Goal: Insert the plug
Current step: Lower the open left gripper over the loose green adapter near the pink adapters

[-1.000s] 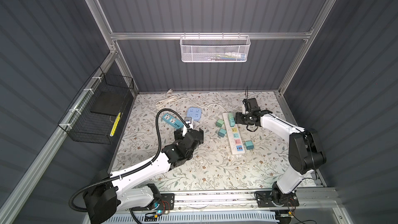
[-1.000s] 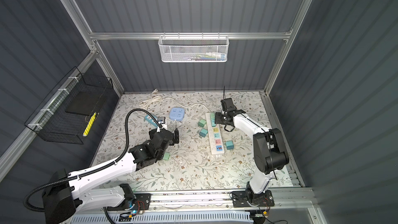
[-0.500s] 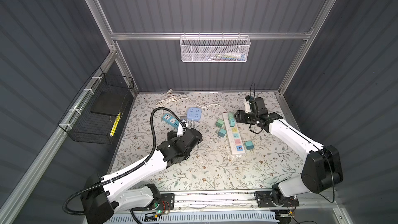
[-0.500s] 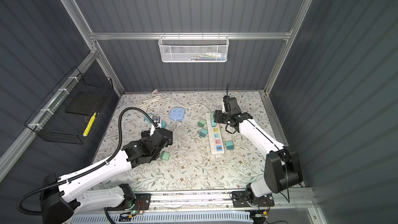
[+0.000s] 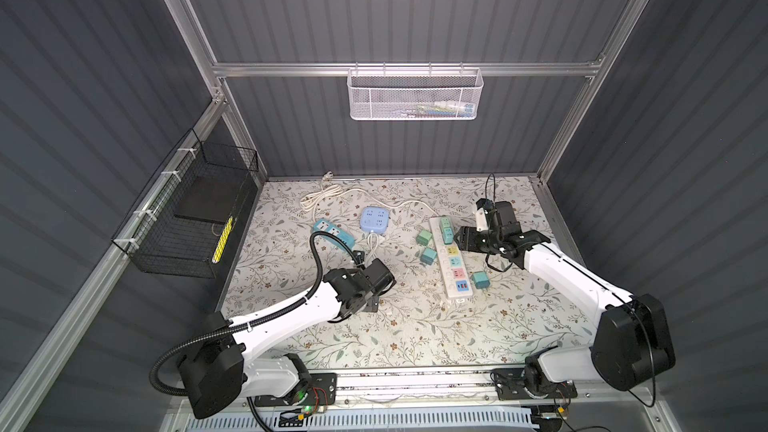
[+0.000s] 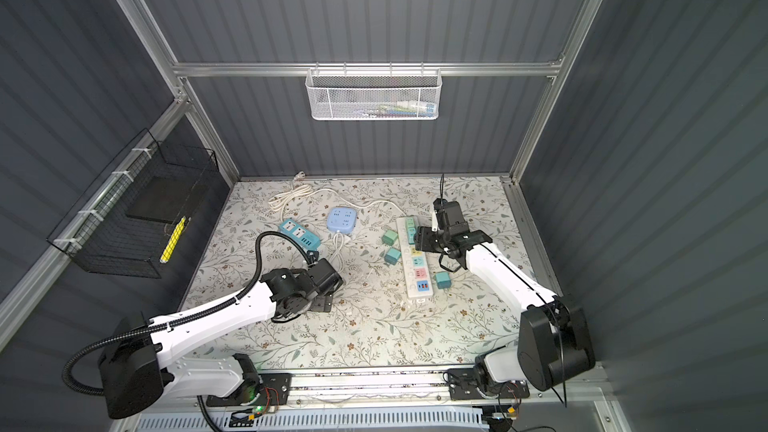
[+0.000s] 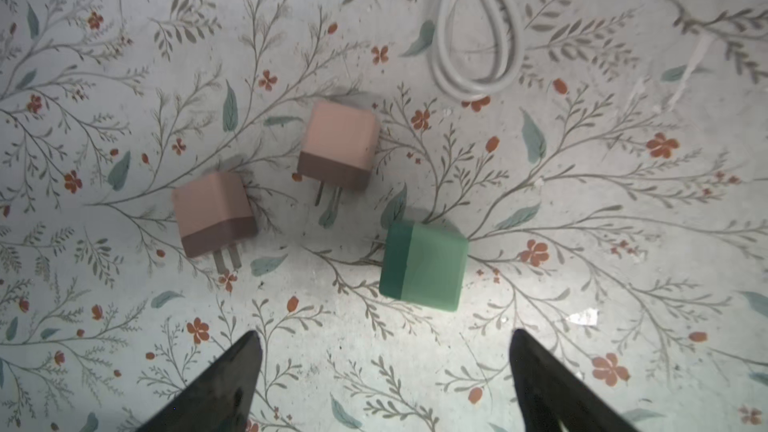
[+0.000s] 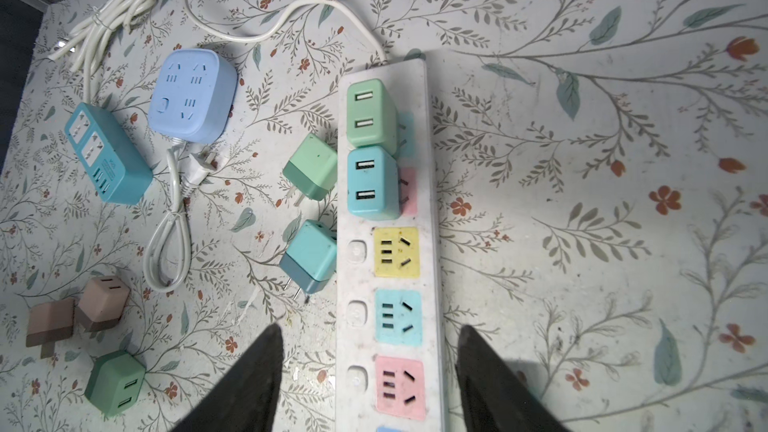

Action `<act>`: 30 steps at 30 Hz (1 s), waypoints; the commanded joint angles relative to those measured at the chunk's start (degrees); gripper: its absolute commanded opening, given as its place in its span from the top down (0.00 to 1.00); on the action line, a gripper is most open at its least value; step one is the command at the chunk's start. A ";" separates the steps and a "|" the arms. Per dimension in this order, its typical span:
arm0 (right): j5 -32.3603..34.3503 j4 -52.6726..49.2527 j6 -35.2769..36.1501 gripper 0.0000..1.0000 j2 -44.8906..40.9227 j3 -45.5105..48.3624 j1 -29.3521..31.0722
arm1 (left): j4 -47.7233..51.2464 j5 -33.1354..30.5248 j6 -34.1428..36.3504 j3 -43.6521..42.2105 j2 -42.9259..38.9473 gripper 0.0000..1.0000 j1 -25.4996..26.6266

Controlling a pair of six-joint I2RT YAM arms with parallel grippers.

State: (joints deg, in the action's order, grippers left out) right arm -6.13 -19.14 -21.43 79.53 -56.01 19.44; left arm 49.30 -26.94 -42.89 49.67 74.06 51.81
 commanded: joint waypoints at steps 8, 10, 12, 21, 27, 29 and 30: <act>-1.17 2.91 0.24 0.30 -2.06 2.61 0.16 | -9.02 14.22 4.22 -3.38 5.51 0.06 -5.84; -1.23 3.05 0.29 0.30 -2.03 2.75 0.16 | -11.02 15.51 5.39 -4.03 6.37 0.06 -6.34; -1.34 3.05 0.43 0.29 -2.09 2.79 0.16 | -12.45 17.23 6.44 -4.21 7.66 0.06 -6.98; -0.64 2.93 0.99 0.27 -1.68 2.83 0.08 | -15.01 21.27 7.83 -3.56 10.67 0.09 -7.16; -0.64 2.96 0.95 0.27 -2.08 2.83 0.16 | -14.59 24.42 5.11 -2.89 9.81 0.14 -7.08; -0.68 3.14 1.06 0.26 -2.14 2.99 0.16 | -15.78 26.00 3.66 -3.25 9.02 0.15 -6.83; -0.64 3.21 1.04 0.26 -2.05 3.01 0.16 | -16.72 26.69 3.37 -3.51 8.84 0.15 -6.50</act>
State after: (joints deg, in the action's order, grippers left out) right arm -7.14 -16.67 -20.95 78.26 -53.67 19.46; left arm 34.15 -3.90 -37.41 46.11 84.23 44.97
